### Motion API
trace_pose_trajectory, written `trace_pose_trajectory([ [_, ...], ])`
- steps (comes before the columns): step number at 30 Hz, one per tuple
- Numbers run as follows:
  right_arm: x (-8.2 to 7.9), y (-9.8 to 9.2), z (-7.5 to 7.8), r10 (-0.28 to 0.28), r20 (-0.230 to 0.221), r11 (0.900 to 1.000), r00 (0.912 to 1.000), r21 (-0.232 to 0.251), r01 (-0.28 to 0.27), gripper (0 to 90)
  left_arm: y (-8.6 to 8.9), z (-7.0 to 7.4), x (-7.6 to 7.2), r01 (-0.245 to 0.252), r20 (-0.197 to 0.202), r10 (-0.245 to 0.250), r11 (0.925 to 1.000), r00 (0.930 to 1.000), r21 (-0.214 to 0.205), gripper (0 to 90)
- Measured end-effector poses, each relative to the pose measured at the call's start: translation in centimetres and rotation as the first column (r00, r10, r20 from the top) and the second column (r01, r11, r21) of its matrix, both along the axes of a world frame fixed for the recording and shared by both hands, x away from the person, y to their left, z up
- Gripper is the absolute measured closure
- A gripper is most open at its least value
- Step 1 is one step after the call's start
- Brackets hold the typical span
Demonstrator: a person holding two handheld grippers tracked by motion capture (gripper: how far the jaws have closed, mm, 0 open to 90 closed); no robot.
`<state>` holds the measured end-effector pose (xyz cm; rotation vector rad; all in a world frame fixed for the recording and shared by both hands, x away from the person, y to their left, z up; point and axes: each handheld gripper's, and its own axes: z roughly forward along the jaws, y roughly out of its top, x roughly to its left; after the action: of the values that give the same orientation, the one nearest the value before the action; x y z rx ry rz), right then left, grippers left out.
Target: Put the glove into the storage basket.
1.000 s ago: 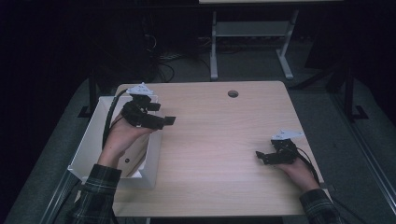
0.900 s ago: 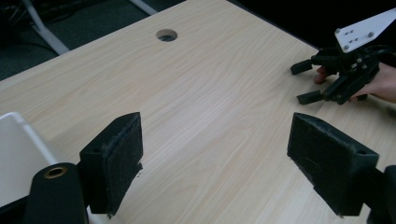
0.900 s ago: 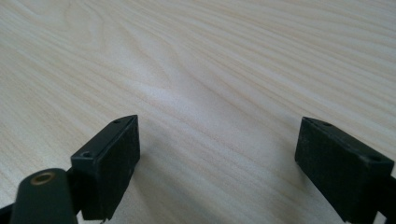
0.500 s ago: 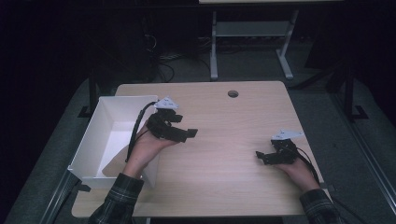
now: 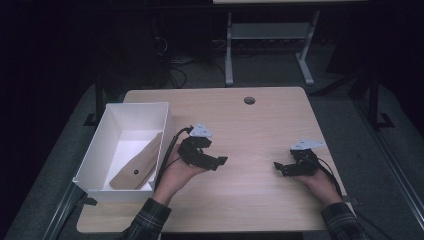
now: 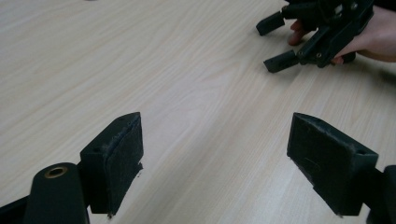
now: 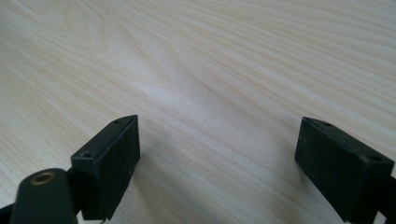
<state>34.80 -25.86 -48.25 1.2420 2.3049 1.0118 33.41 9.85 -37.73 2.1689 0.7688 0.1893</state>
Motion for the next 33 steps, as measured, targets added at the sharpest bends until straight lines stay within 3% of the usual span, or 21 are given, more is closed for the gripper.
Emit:
trace_pose_trajectory([
  [9, 0.0, 0.0, 0.0, 0.001, 0.000, 1.0000, 1.0000, 0.000, -0.001, 13.6, -0.9, -3.1, -0.2, 0.029, 0.001, -0.029, 0.9994, 0.9996, 0.019, 17.9],
  [17, 0.0, 0.0, 0.0, 0.001, 0.000, 1.0000, 1.0000, 0.000, -0.001, 13.6, -1.2, -5.0, -0.4, 0.033, 0.010, -0.034, 0.9991, 0.9994, 0.027, 17.9],
  [33, 0.0, 0.0, 0.0, 0.002, 0.000, 1.0000, 1.0000, 0.000, -0.002, 13.6, -1.5, -8.9, -1.0, 0.038, 0.018, -0.041, 0.9922, 0.9990, 0.119, 17.0],
])
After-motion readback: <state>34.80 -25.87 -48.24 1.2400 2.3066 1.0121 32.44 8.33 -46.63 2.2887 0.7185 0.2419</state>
